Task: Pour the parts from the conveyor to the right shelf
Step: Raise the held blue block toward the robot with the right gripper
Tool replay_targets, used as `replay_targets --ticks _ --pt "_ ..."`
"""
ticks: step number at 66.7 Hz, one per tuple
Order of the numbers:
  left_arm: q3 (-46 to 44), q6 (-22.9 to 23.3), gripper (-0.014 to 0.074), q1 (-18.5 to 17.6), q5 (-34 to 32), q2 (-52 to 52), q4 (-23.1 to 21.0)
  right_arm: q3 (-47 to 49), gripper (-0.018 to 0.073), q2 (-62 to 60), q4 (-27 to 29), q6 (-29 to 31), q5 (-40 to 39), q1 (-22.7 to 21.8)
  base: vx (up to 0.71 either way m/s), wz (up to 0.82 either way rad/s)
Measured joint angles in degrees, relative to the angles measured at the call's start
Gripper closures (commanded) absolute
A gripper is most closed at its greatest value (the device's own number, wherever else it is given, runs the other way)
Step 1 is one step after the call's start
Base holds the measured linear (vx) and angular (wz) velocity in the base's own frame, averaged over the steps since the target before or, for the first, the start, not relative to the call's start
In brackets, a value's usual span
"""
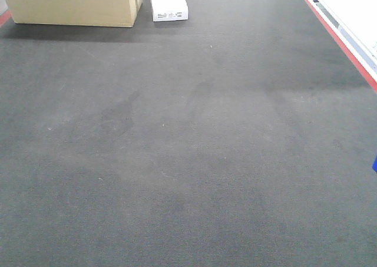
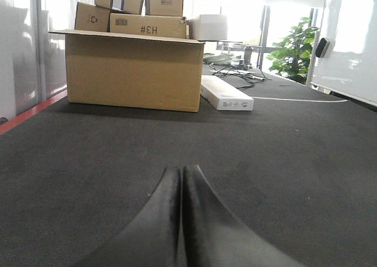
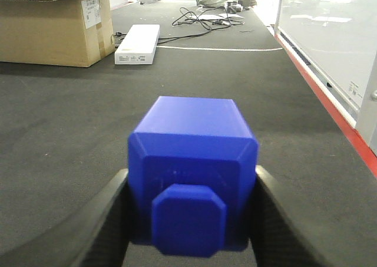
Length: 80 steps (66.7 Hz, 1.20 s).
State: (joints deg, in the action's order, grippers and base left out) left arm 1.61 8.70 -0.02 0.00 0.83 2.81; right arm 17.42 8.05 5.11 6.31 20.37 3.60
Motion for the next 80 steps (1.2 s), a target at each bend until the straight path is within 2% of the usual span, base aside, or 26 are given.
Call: replay_targets --ticks 46,80 --pt "0.0 0.0 0.0603 0.0 0.0 0.0 0.0 -0.1 0.0564 0.0 0.0 0.0 0.0 0.0 -0.02 -0.01" --pt "0.0 0.0 0.0603 0.0 0.0 0.0 0.0 -0.1 0.0564 0.0 0.0 0.0 0.0 0.0 -0.29 0.01"
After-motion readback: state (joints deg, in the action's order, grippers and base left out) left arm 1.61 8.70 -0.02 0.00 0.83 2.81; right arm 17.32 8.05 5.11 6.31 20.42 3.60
